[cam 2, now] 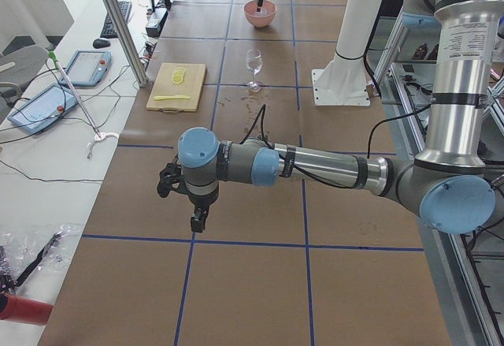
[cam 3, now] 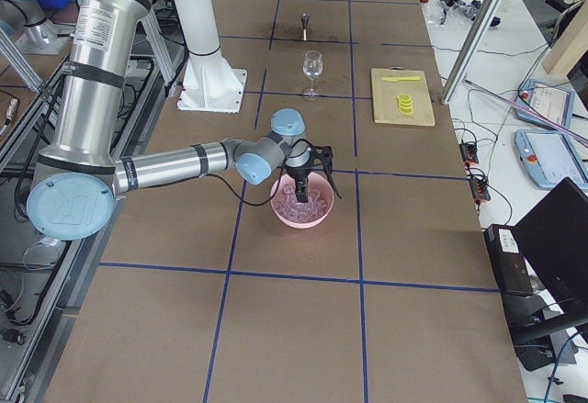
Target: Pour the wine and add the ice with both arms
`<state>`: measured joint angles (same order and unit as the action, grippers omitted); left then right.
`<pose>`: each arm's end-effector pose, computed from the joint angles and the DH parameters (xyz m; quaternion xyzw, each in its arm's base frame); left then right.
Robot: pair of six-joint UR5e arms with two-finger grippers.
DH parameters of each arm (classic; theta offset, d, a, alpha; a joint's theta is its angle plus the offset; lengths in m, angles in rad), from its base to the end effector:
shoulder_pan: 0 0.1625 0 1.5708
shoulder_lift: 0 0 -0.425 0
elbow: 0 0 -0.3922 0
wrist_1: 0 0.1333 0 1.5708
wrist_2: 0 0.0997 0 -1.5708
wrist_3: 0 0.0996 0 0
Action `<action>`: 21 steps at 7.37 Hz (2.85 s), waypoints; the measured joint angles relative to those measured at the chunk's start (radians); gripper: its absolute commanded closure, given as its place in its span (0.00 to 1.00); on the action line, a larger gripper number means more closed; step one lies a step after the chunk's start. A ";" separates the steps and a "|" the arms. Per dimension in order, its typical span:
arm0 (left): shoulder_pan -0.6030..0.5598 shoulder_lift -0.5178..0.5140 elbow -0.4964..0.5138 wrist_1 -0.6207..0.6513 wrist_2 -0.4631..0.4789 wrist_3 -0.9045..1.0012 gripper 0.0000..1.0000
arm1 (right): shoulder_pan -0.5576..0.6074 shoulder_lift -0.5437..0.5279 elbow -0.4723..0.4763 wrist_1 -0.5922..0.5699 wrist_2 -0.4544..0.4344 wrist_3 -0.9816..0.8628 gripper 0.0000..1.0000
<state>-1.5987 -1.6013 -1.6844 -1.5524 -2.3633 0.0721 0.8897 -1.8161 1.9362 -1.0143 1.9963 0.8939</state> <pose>-0.0765 -0.5068 0.5879 0.0771 0.3818 0.0446 0.9199 -0.1933 -0.3849 0.5361 0.0878 -0.3704 0.0282 0.9243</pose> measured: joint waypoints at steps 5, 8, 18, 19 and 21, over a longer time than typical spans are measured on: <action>0.001 0.000 0.000 -0.009 0.001 -0.001 0.00 | -0.033 -0.048 -0.009 0.020 -0.050 0.020 1.00; 0.001 0.001 0.000 -0.011 0.001 -0.001 0.00 | -0.040 -0.036 -0.004 0.020 -0.049 0.021 1.00; 0.003 -0.002 0.002 -0.011 -0.004 -0.001 0.00 | -0.204 0.693 0.122 -0.564 -0.189 0.298 1.00; 0.003 -0.002 0.002 -0.011 -0.009 -0.001 0.00 | -0.262 0.797 0.121 -0.657 -0.230 0.352 1.00; 0.003 -0.002 0.002 -0.011 -0.013 -0.001 0.00 | -0.342 0.934 0.108 -0.787 -0.280 0.424 1.00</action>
<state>-1.5954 -1.6030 -1.6828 -1.5631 -2.3765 0.0710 0.5478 -0.8825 2.0446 -1.8014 1.7158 1.3180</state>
